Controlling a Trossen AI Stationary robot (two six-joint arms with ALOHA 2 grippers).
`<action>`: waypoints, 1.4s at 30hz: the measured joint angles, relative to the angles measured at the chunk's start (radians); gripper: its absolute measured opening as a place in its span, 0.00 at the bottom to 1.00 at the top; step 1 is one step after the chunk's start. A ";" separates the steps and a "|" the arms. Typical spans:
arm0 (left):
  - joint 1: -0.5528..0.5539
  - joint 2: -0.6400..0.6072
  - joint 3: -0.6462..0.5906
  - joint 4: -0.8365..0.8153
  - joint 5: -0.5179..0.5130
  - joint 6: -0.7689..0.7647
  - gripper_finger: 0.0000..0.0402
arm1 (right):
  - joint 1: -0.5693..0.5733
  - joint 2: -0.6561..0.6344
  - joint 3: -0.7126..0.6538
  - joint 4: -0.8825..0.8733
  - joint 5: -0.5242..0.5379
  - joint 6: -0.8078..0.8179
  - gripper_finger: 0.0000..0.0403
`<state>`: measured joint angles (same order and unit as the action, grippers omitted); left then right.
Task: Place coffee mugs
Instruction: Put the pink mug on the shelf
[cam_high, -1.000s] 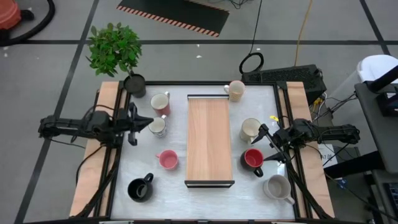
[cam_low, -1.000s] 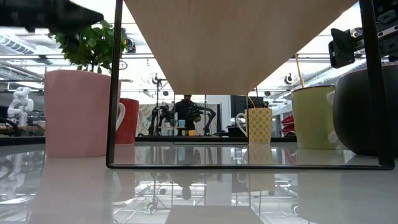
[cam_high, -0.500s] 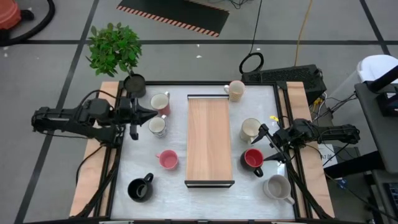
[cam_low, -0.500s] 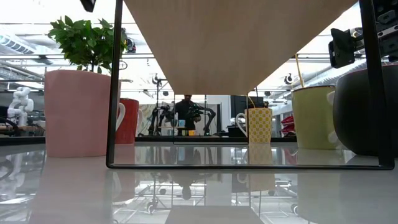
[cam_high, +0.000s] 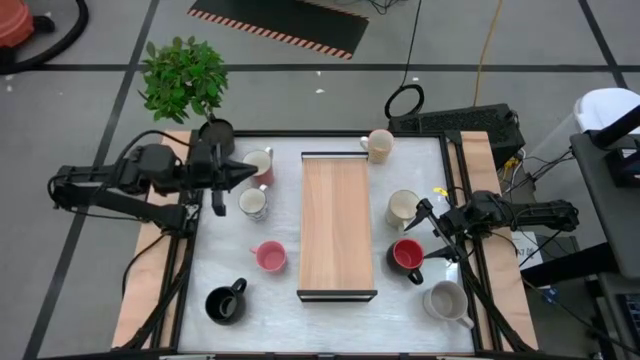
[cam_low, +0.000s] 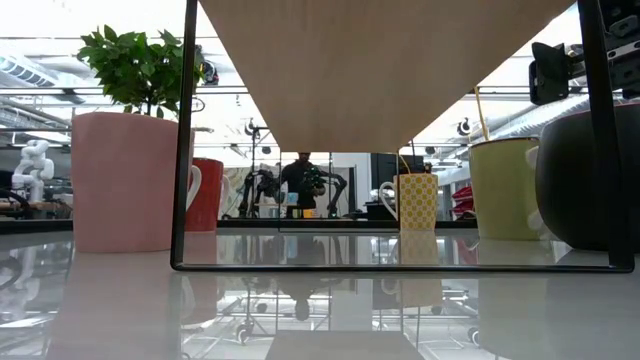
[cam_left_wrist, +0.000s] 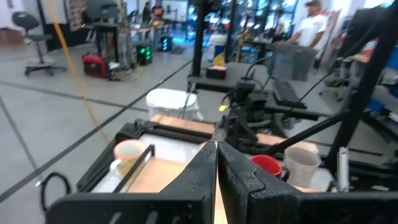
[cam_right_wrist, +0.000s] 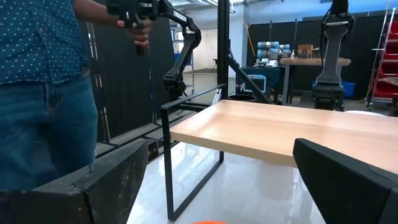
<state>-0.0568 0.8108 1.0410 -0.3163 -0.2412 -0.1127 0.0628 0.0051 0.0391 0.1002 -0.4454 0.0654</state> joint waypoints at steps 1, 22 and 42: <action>0.006 0.009 0.006 -0.006 -0.001 -0.005 0.05 | 0.000 0.000 0.000 0.000 0.003 0.000 0.97; 0.036 0.198 0.163 -0.261 -0.003 -0.182 0.05 | 0.000 0.000 0.000 0.227 0.079 0.341 0.97; 0.036 0.197 0.163 -0.268 -0.003 -0.190 0.05 | 0.000 0.146 0.188 0.226 0.239 0.333 0.97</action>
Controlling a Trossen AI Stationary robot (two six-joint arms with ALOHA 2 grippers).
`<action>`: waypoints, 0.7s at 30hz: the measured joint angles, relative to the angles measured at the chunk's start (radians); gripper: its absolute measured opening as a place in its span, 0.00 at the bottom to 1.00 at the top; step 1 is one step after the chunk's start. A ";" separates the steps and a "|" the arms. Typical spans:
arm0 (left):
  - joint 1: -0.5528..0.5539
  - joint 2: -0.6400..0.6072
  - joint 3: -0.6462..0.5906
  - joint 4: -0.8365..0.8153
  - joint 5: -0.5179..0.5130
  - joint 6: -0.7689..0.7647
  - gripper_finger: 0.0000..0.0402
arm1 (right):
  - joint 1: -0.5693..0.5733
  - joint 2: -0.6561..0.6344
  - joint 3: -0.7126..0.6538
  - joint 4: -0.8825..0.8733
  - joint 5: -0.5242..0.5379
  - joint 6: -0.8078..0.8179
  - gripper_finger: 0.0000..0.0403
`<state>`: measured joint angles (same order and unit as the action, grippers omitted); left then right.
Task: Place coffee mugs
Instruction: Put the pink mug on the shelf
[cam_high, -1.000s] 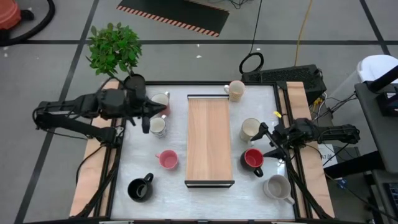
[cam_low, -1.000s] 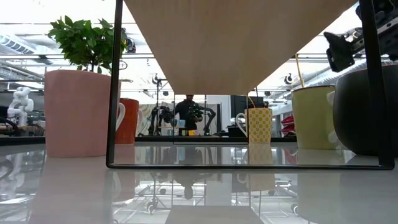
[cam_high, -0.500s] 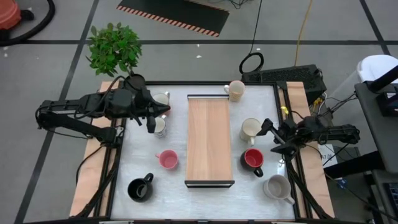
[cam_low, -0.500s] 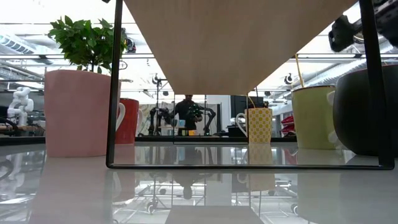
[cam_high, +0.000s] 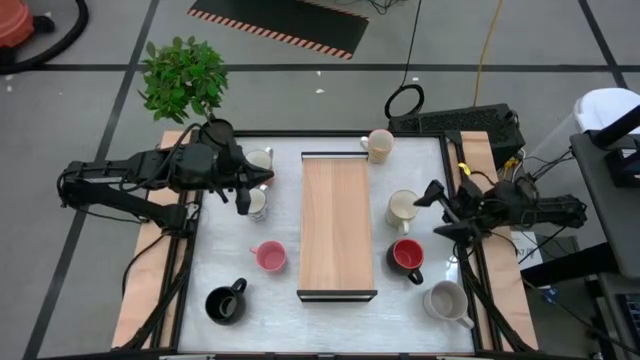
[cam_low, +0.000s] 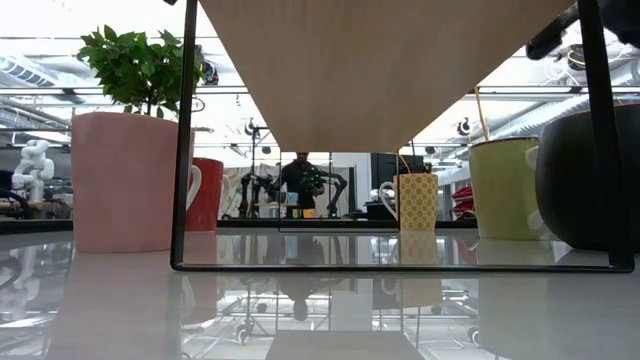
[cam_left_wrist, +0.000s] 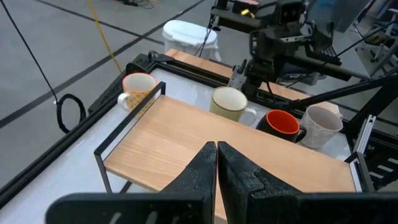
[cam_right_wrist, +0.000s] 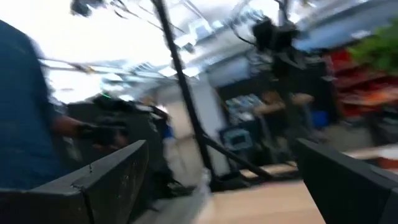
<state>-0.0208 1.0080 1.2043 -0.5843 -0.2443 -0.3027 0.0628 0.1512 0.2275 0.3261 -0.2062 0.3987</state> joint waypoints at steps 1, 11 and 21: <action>0.000 0.000 0.000 -0.002 0.000 0.000 0.05 | 0.000 0.026 0.026 -0.036 0.017 -0.021 0.97; 0.000 0.000 0.000 -0.007 0.000 0.017 0.05 | 0.000 0.240 0.207 0.045 0.077 -0.096 0.97; 0.001 0.000 0.000 -0.019 0.000 0.039 0.05 | 0.000 0.299 0.181 0.256 0.014 -0.070 0.97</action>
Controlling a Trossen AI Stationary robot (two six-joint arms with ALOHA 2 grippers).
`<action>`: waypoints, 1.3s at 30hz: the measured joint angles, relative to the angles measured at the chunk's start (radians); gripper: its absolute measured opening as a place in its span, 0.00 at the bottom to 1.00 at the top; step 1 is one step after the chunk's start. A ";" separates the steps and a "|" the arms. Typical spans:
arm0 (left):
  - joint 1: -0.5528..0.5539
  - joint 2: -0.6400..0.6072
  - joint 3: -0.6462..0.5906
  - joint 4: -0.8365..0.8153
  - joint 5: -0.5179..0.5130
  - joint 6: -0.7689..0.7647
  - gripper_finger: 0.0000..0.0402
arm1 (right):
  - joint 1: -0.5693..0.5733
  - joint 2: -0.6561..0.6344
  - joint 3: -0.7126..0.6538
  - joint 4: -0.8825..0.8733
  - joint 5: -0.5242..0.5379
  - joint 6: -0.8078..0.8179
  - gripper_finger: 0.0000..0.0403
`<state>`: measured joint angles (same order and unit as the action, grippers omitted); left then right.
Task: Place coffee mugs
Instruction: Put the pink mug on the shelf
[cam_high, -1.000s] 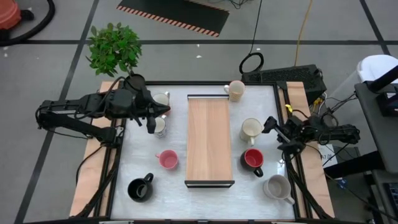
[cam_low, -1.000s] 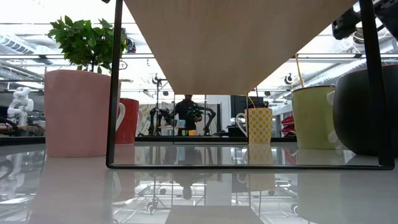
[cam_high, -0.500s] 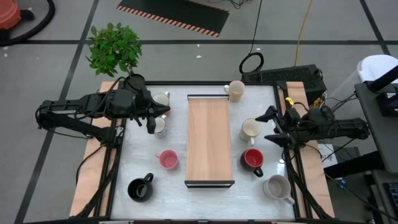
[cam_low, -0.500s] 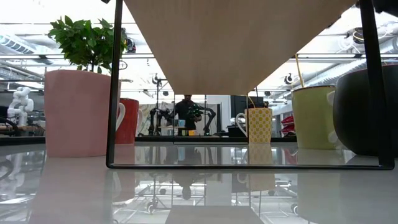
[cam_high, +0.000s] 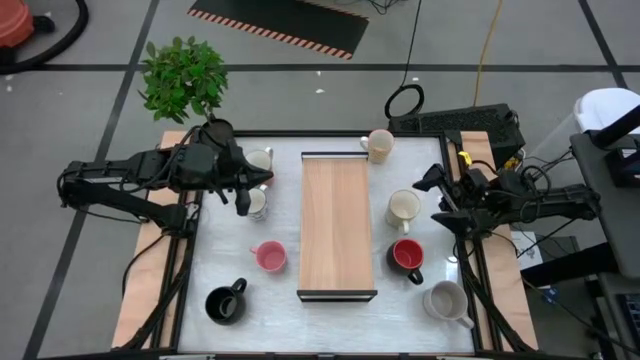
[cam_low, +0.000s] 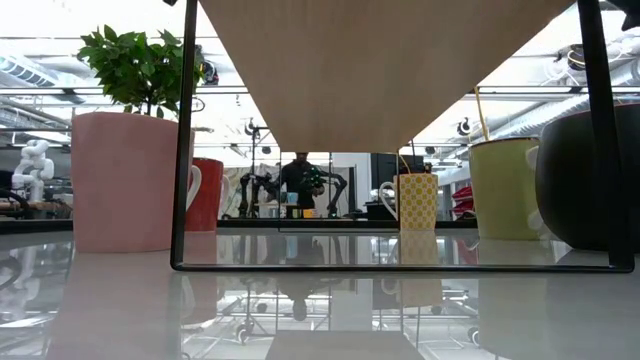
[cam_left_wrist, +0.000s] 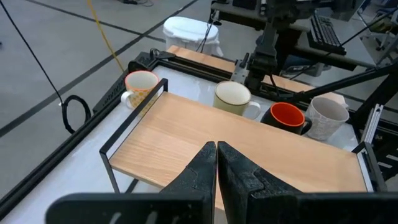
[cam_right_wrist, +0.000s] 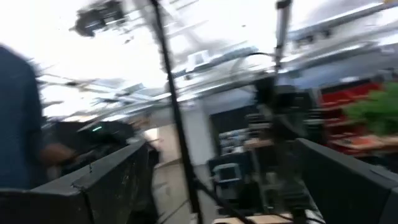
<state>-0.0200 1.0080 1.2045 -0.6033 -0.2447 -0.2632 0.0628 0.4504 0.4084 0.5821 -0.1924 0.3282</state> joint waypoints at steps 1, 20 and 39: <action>0.000 0.000 0.000 0.000 0.000 -0.001 0.05 | 0.000 0.002 0.000 0.005 -0.035 -0.005 0.97; 0.000 0.000 0.000 0.001 0.000 -0.068 0.05 | 0.000 0.012 0.000 0.012 -0.099 0.008 0.97; 0.000 0.000 0.000 0.002 -0.047 -0.162 0.05 | -0.011 0.128 0.000 -0.003 0.312 0.246 0.97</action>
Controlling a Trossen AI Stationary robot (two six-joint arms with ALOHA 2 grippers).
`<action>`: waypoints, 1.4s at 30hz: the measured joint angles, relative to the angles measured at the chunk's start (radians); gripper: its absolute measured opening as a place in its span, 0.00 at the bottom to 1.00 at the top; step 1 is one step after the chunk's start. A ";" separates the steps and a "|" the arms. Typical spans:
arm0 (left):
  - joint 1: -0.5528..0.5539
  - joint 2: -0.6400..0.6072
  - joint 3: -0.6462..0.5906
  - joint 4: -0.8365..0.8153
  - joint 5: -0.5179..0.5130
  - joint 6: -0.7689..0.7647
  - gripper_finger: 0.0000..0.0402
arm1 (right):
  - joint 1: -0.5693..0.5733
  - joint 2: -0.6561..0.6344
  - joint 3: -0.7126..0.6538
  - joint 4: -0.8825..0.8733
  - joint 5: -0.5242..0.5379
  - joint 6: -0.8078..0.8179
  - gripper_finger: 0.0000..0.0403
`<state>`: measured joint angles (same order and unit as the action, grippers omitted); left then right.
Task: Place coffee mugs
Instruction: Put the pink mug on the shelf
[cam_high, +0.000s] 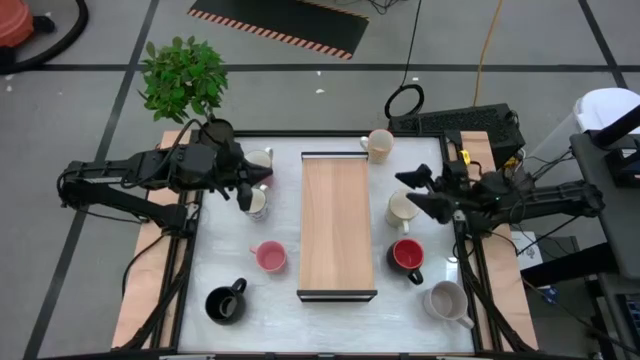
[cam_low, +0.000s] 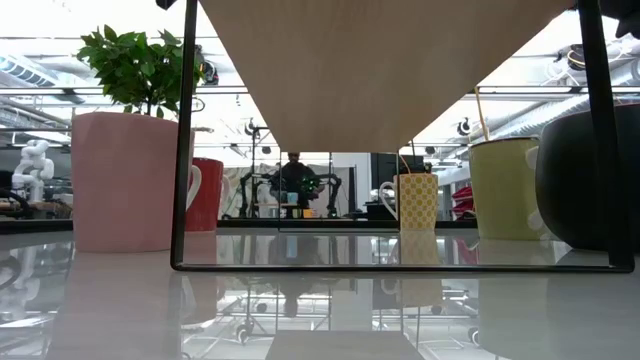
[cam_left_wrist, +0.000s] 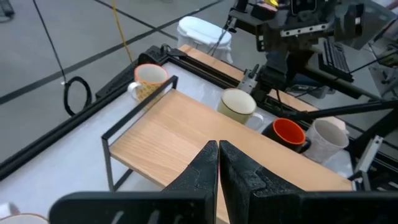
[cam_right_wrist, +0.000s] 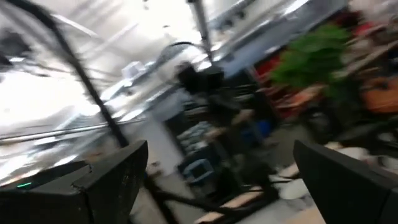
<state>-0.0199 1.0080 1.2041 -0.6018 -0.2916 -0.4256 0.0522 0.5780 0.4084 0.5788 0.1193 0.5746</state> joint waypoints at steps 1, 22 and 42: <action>0.000 0.000 0.000 0.000 -0.005 0.003 0.05 | 0.000 0.010 0.000 0.003 0.013 -0.019 0.97; 0.060 0.000 0.000 0.006 0.008 0.078 0.05 | -0.001 0.315 0.694 -0.639 0.068 -0.470 0.61; -0.019 0.124 -0.001 -0.096 0.267 -0.020 0.32 | -0.039 0.360 0.786 -0.919 0.116 -0.371 0.00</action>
<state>-0.0391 1.1325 1.2034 -0.6978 -0.0245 -0.4460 0.0128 0.9378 1.1946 -0.3404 0.2352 0.2032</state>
